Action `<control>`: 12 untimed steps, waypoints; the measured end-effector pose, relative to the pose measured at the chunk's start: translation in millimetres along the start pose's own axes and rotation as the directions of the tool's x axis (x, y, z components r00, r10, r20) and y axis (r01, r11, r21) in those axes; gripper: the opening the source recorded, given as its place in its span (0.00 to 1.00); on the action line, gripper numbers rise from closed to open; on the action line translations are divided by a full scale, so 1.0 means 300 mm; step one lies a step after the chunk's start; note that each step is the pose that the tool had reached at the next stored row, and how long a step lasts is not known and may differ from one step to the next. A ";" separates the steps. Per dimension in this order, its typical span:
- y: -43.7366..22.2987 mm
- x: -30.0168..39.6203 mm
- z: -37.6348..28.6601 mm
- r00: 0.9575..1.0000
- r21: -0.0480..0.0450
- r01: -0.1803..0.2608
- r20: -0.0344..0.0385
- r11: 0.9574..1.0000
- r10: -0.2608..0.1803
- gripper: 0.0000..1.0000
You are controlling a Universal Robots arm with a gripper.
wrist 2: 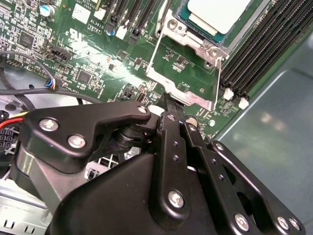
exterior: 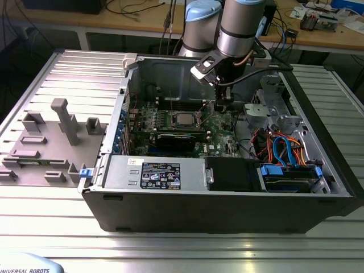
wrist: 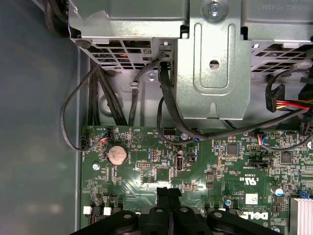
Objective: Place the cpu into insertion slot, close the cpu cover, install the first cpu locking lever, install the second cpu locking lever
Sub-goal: 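Close the cpu cover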
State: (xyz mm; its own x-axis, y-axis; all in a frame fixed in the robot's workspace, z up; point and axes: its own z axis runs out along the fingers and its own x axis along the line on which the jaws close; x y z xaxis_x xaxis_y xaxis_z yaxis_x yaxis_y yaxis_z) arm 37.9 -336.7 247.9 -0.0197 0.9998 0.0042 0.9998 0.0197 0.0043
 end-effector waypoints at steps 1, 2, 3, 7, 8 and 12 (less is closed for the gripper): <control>-0.001 0.000 0.000 1.000 0.000 0.000 0.000 1.000 0.000 0.11; -0.001 0.000 0.000 1.000 0.000 0.000 0.000 1.000 0.000 0.11; -0.002 0.000 0.000 1.000 0.000 0.000 0.000 1.000 0.000 0.11; -0.005 0.000 0.000 1.000 0.000 0.000 0.000 1.000 0.000 0.11; -0.005 0.000 0.000 1.000 0.000 0.000 0.000 1.000 0.000 0.11; -0.006 0.000 0.001 1.000 0.000 0.000 0.000 1.000 0.000 0.11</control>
State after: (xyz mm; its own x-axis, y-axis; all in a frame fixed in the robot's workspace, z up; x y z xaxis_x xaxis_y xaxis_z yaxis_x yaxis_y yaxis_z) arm 36.0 -336.7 247.7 -0.0197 0.9998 0.0041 0.9998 0.0197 0.0043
